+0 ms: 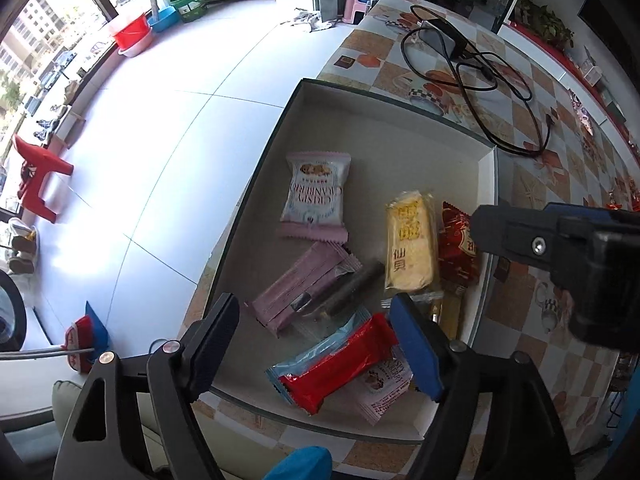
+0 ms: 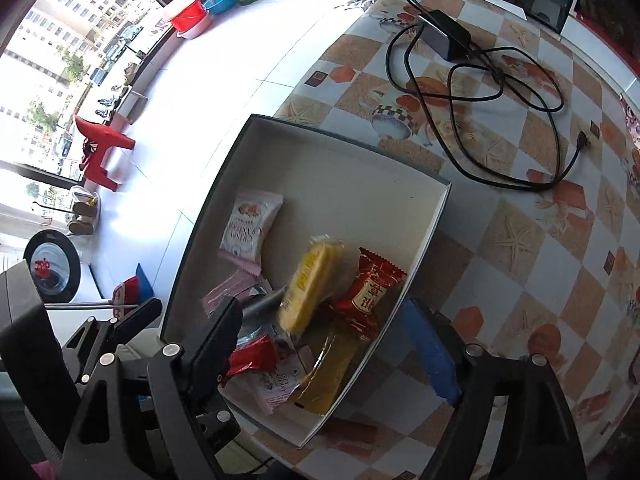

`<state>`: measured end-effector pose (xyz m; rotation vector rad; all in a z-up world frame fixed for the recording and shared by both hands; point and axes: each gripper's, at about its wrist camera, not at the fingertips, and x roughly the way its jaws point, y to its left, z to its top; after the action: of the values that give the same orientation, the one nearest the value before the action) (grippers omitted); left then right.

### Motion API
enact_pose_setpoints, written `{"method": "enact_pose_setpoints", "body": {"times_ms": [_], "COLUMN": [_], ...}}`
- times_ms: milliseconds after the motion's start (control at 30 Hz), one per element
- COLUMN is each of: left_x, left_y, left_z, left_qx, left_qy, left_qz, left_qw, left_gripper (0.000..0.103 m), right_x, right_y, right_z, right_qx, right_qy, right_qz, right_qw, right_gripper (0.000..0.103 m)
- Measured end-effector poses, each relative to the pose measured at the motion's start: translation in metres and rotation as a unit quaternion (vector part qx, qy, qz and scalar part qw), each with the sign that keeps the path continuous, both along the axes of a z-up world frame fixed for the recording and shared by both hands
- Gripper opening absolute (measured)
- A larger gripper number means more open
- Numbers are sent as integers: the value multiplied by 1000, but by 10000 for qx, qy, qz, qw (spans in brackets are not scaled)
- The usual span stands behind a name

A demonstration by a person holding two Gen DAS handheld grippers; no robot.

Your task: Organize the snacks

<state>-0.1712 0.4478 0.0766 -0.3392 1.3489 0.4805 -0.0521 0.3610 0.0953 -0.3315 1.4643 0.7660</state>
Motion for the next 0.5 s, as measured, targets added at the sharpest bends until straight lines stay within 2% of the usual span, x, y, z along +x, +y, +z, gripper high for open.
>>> {"method": "enact_pose_setpoints", "body": {"times_ms": [33,100,133,333,500], "left_x": [0,-1,0,-4,-11], "left_y": [1,1,1,-3,-4], "left_z": [0,0,1,6,13], "left_qx": [-32,-44,-42,-42,37], "left_qy": [7,25,43,58,85], "left_qz": [24,42,36,-87,-124], "left_qw": [10000,10000,10000,9999,9999], "left_gripper": [82,82,82,82,82], "right_x": [-1,-4,-6,-22,-34], "right_y": [-1,-3,-5,-14,-24], "right_z": [3,5,8,27,38], "right_qx": [-47,-163,-182,-524,-633], "right_qy": [-71,-227,-309,-848,-1006], "right_qz": [23,93,113,435,576], "right_qw": [10000,9996,9993,9941,9912], "right_gripper": [85,101,103,103,103]}}
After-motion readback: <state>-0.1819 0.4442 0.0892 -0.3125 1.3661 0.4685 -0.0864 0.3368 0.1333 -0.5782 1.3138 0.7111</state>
